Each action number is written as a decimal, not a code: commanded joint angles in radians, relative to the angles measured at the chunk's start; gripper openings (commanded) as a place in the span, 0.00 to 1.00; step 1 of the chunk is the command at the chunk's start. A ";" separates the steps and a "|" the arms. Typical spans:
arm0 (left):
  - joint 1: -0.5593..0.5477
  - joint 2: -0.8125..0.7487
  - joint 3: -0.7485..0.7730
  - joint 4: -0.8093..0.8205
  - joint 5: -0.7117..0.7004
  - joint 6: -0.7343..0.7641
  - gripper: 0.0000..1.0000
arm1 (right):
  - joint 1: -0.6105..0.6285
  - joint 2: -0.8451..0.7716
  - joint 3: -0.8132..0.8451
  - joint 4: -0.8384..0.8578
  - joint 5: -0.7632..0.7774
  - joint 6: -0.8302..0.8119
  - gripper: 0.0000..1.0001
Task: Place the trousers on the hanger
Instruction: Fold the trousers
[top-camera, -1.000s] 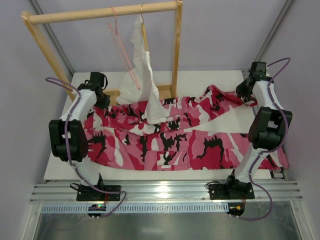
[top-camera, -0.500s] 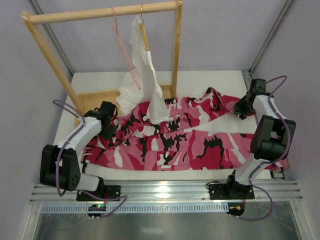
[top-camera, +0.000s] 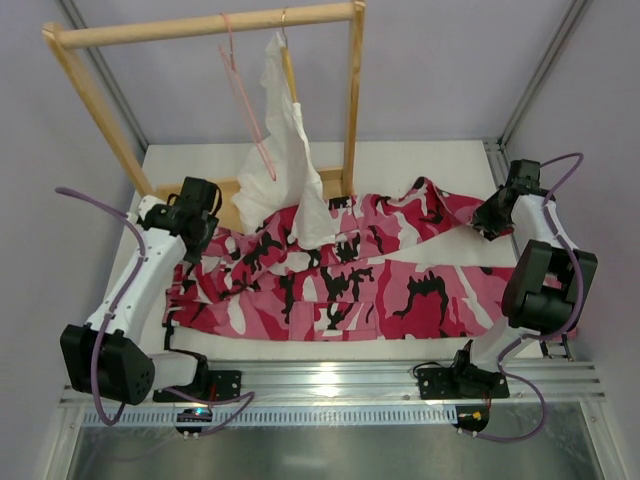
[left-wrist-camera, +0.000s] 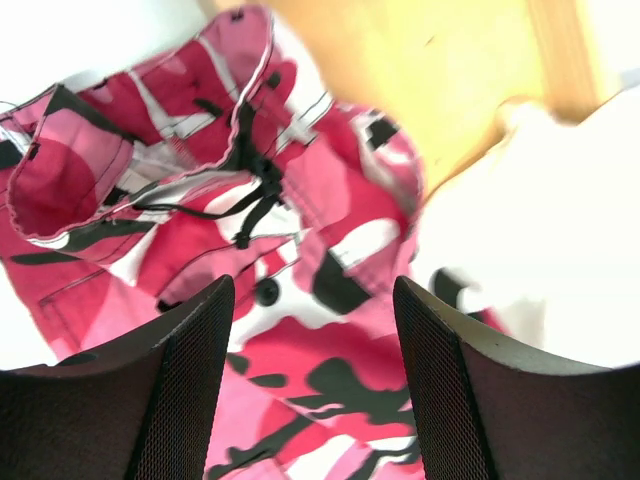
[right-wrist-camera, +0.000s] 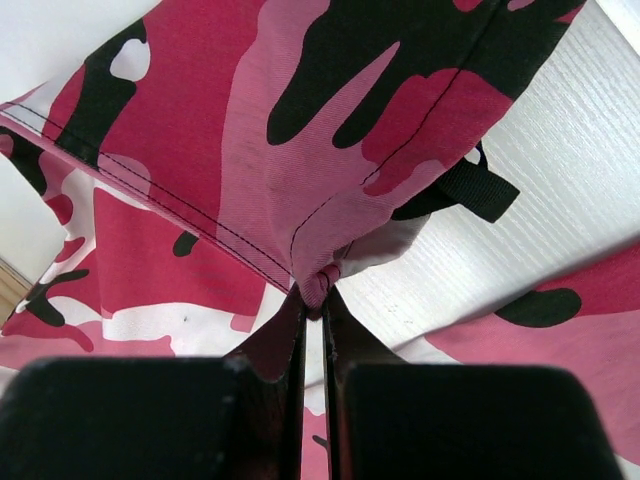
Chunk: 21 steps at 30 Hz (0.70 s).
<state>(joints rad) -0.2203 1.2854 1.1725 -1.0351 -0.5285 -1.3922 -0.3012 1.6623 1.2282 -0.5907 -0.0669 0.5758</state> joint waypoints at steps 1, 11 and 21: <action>0.001 -0.012 0.048 -0.075 -0.108 -0.100 0.66 | -0.004 -0.022 0.008 0.014 -0.014 -0.017 0.04; 0.004 0.072 -0.003 -0.044 -0.108 -0.203 0.77 | -0.004 -0.030 0.007 0.049 -0.057 -0.014 0.04; 0.073 0.135 -0.020 -0.026 -0.130 -0.235 0.76 | -0.004 -0.024 -0.007 0.065 -0.062 -0.021 0.04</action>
<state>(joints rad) -0.1642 1.4334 1.1748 -1.0748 -0.6090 -1.5833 -0.3027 1.6623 1.2232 -0.5610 -0.1116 0.5728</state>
